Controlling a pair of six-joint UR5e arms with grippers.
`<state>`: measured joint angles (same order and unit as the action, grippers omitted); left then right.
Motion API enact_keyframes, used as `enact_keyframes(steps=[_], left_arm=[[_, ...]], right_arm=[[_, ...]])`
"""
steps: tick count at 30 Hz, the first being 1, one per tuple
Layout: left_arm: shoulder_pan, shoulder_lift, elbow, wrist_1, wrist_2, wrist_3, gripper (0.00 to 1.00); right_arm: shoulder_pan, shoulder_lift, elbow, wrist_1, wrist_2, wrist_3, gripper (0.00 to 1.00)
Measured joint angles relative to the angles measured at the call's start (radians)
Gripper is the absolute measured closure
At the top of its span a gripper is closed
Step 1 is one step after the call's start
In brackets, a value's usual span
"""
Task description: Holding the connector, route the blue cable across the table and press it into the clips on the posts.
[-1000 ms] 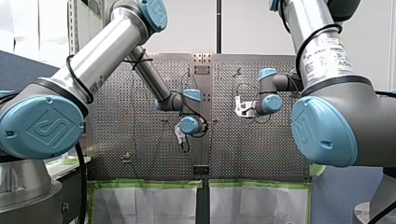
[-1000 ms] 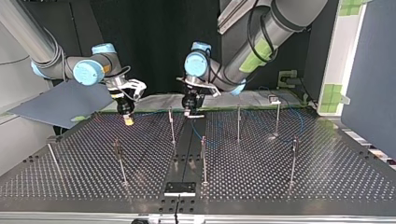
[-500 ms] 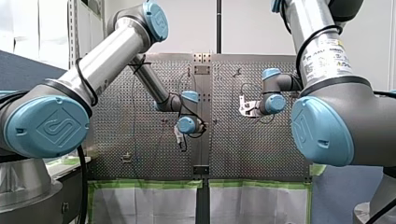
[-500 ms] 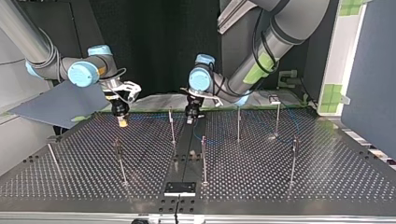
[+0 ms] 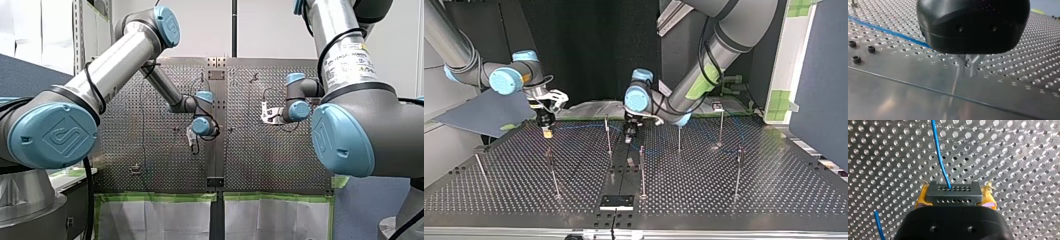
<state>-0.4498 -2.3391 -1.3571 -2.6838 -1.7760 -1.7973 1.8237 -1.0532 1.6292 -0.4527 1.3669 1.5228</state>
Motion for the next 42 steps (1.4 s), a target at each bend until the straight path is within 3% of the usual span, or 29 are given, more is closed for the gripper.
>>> enact_keyframes(steps=[2, 3, 5, 15, 23, 32, 42], left_arm=[[-0.004, 0.0, 0.009, -0.019, -0.015, 0.016, 0.32], [-0.007, 0.0, 0.01, -0.027, -0.022, 0.022, 0.32], [-0.012, 0.0, 0.013, -0.046, -0.033, 0.032, 0.0], [-0.041, 0.011, 0.011, -0.135, -0.069, 0.052, 0.0], [-0.078, 0.068, -0.021, -0.193, -0.078, 0.058, 0.0], [-0.12, 0.138, -0.09, -0.207, -0.08, 0.075, 0.0], [-0.191, 0.152, -0.121, -0.188, -0.089, 0.059, 0.0]], right_arm=[[-0.001, 0.0, 0.0, 0.0, 0.0, 0.0, 1.0], [-0.001, 0.001, 0.0, 0.0, 0.0, 0.0, 1.0], [-0.002, 0.001, 0.0, 0.0, 0.0, 0.001, 1.0], [-0.002, 0.002, 0.001, 0.001, -0.002, 0.004, 1.0], [-0.002, 0.003, 0.001, 0.002, -0.004, 0.005, 1.0], [-0.001, 0.004, 0.001, 0.003, -0.006, 0.013, 1.0], [-0.001, 0.003, 0.001, 0.013, -0.008, 0.018, 1.0]])
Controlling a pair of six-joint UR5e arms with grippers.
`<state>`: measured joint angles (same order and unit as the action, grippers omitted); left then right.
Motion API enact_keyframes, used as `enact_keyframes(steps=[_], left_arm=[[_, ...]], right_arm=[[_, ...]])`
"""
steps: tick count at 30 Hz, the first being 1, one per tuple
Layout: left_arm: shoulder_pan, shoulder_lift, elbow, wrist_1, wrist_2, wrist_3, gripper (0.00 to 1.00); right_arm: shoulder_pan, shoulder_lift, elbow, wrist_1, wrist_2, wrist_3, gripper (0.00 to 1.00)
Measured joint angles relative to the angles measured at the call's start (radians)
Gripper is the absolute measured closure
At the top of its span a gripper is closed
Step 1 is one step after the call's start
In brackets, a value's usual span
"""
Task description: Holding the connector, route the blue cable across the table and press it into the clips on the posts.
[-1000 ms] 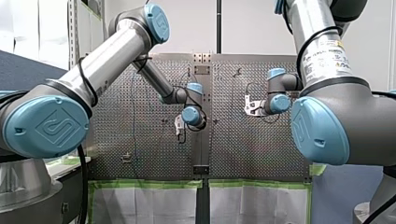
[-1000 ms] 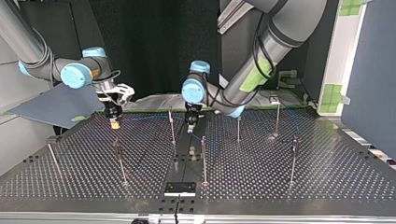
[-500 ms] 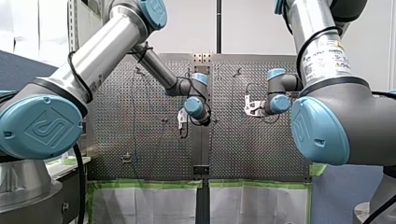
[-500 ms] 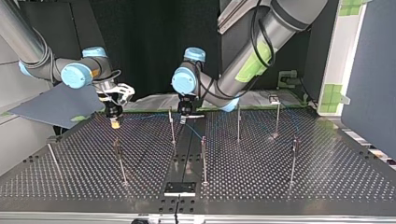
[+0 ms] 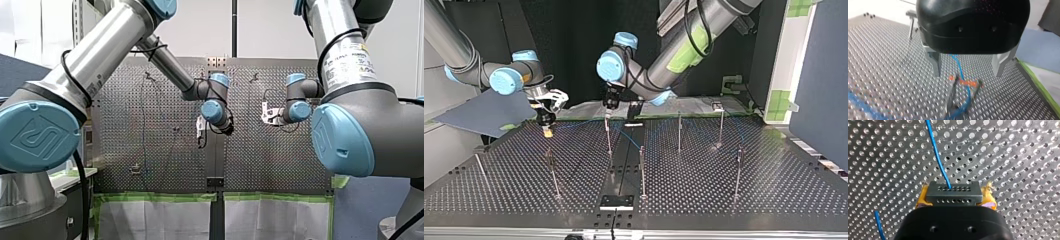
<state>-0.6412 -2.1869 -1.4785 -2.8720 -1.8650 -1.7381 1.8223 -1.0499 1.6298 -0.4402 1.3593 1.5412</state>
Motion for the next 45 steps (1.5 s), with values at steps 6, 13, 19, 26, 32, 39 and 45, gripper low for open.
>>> enact_keyframes(steps=[6, 13, 19, 26, 32, 39, 45], left_arm=[[-0.054, -0.003, 0.024, 0.051, -0.045, -0.049, 0.0], [-0.117, -0.037, 0.076, 0.088, -0.107, -0.082, 0.0], [-0.156, -0.084, 0.124, 0.052, -0.156, -0.089, 0.0], [-0.153, -0.14, 0.182, 0.059, -0.214, -0.098, 0.0], [-0.148, -0.155, 0.233, 0.085, -0.265, -0.099, 0.0], [-0.142, -0.161, 0.288, 0.096, -0.325, -0.113, 0.0], [-0.146, -0.196, 0.323, 0.072, -0.329, -0.133, 0.0]], right_arm=[[-0.005, 0.0, -0.001, 0.01, 0.0, 0.004, 1.0], [-0.018, -0.001, -0.006, 0.016, 0.0, 0.022, 1.0], [-0.027, -0.002, -0.009, 0.018, -0.01, 0.026, 1.0], [-0.031, -0.001, -0.009, 0.021, -0.043, 0.029, 1.0], [-0.031, -0.001, -0.009, 0.021, -0.047, 0.031, 1.0], [-0.03, -0.001, -0.009, 0.022, -0.047, 0.031, 1.0], [-0.031, -0.001, -0.01, 0.022, -0.048, 0.036, 1.0]])
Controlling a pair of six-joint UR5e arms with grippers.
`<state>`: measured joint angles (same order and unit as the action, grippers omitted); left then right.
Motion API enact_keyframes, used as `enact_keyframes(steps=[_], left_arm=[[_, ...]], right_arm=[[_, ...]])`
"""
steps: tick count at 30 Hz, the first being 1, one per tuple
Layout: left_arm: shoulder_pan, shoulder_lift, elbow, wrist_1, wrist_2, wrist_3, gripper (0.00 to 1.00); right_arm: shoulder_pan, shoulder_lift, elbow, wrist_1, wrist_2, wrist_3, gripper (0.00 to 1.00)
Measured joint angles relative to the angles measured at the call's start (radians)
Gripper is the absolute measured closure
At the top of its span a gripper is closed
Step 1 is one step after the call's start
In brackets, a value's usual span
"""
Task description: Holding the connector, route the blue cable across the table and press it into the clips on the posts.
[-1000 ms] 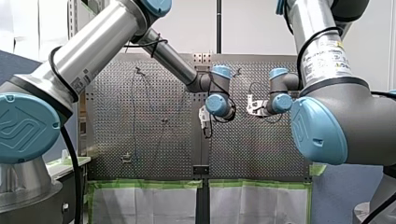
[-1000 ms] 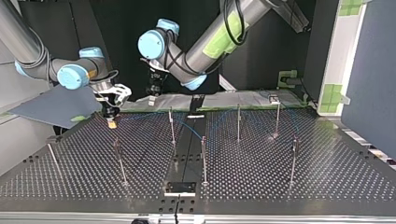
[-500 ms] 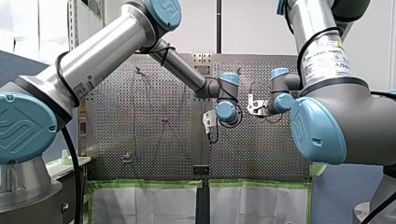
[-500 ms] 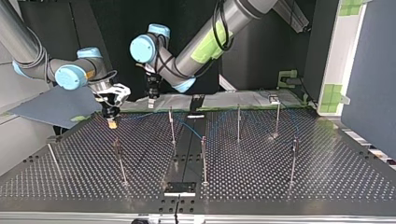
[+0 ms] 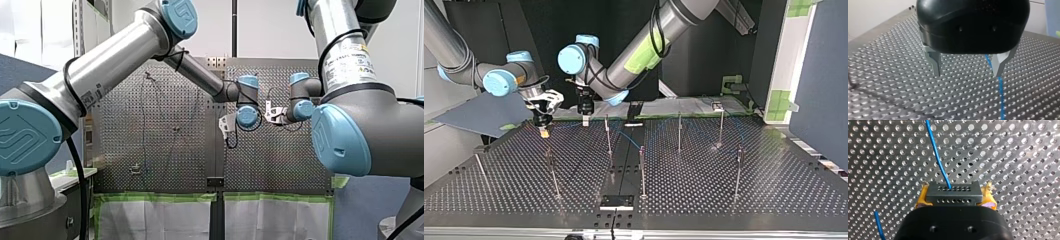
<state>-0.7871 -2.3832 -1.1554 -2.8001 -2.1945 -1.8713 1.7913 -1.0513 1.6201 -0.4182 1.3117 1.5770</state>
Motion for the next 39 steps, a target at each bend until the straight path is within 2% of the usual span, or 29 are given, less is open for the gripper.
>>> enact_keyframes(steps=[7, 12, 19, 28, 29, 30, 31, 32, 33, 34, 35, 36, 37, 39], left_arm=[[0.003, -0.066, 0.057, -0.041, 0.01, -0.019, 0.0], [0.009, -0.095, 0.074, -0.036, 0.007, -0.021, 0.0], [0.03, -0.144, 0.127, -0.033, 0.001, -0.02, 0.0], [0.037, -0.156, 0.153, -0.061, 0.005, -0.02, 0.0], [0.036, -0.156, 0.154, -0.063, 0.003, -0.02, 0.25], [0.035, -0.156, 0.154, -0.065, 0.001, -0.019, 0.25], [0.033, -0.156, 0.154, -0.067, 0.0, -0.018, 0.37], [0.032, -0.156, 0.154, -0.068, -0.001, -0.017, 0.6], [0.032, -0.156, 0.154, -0.069, -0.001, -0.014, 0.6], [0.031, -0.156, 0.154, -0.069, -0.001, -0.01, 0.8], [0.031, -0.156, 0.154, -0.07, 0.0, -0.008, 0.92], [0.031, -0.156, 0.154, -0.07, 0.001, -0.006, 0.92], [0.031, -0.156, 0.154, -0.07, 0.004, -0.004, 1.0], [0.031, -0.156, 0.155, -0.071, 0.008, -0.004, 1.0]], right_arm=[[0.0, 0.0, 0.0, -0.001, -0.001, 0.003, 1.0], [0.0, 0.0, 0.0, -0.001, -0.006, 0.003, 1.0], [-0.001, 0.0, 0.0, -0.001, -0.012, 0.003, 1.0], [-0.001, 0.0, 0.0, -0.001, -0.012, 0.003, 1.0], [-0.001, 0.0, 0.0, -0.001, -0.012, 0.003, 1.0], [-0.001, 0.0, 0.0, -0.001, -0.012, 0.003, 1.0], [-0.001, 0.0, 0.0, -0.001, -0.012, 0.003, 1.0], [-0.001, 0.0, -0.001, -0.001, -0.012, 0.003, 1.0], [-0.002, 0.0, 0.0, -0.001, -0.012, 0.003, 1.0], [-0.001, 0.0, -0.001, -0.001, -0.012, 0.003, 1.0], [-0.002, 0.0, -0.001, -0.001, -0.012, 0.003, 1.0], [-0.002, 0.0, -0.001, -0.001, -0.012, 0.003, 1.0], [-0.001, 0.0, -0.001, -0.001, -0.012, 0.003, 1.0], [-0.001, 0.0, -0.001, 0.0, -0.013, 0.003, 1.0]])
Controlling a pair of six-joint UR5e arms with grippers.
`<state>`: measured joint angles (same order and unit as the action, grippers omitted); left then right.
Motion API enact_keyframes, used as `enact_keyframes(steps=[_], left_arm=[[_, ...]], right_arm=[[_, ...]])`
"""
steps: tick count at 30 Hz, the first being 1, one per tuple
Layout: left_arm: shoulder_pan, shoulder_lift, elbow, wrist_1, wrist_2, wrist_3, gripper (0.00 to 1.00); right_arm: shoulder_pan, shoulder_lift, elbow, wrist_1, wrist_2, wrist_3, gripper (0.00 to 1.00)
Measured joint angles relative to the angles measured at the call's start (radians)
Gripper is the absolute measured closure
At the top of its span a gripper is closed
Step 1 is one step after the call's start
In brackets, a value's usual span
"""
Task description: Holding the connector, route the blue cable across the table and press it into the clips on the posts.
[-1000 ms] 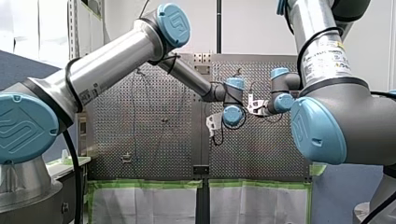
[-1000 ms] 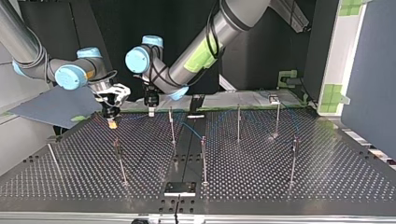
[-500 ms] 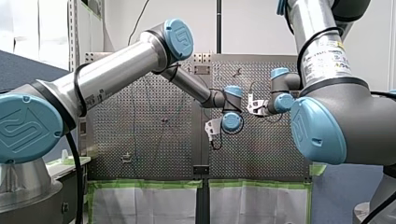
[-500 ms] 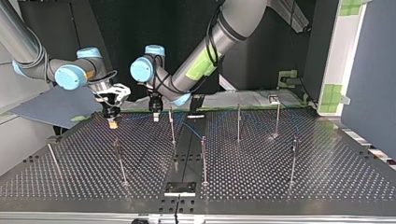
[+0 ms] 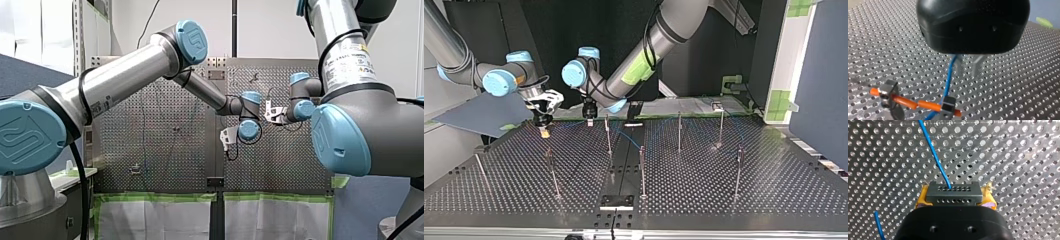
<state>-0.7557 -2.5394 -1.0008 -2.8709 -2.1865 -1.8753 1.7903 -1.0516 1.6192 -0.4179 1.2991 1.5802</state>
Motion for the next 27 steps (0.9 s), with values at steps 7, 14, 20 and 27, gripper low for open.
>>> enact_keyframes(steps=[7, 14, 20, 27], left_arm=[[0.001, 0.0, 0.025, -0.03, 0.0, -0.003, 1.0], [-0.006, 0.009, 0.068, -0.084, -0.022, -0.003, 1.0], [-0.018, 0.049, 0.073, -0.131, -0.048, -0.012, 1.0], [-0.035, 0.107, 0.072, -0.176, -0.072, -0.01, 1.0]], right_arm=[[0.001, 0.0, -0.007, 0.016, -0.003, -0.003, 1.0], [0.001, -0.016, -0.042, 0.069, -0.003, -0.018, 1.0], [0.0, -0.06, -0.059, 0.117, -0.005, -0.002, 1.0], [0.004, -0.115, -0.073, 0.168, -0.019, 0.045, 1.0]])
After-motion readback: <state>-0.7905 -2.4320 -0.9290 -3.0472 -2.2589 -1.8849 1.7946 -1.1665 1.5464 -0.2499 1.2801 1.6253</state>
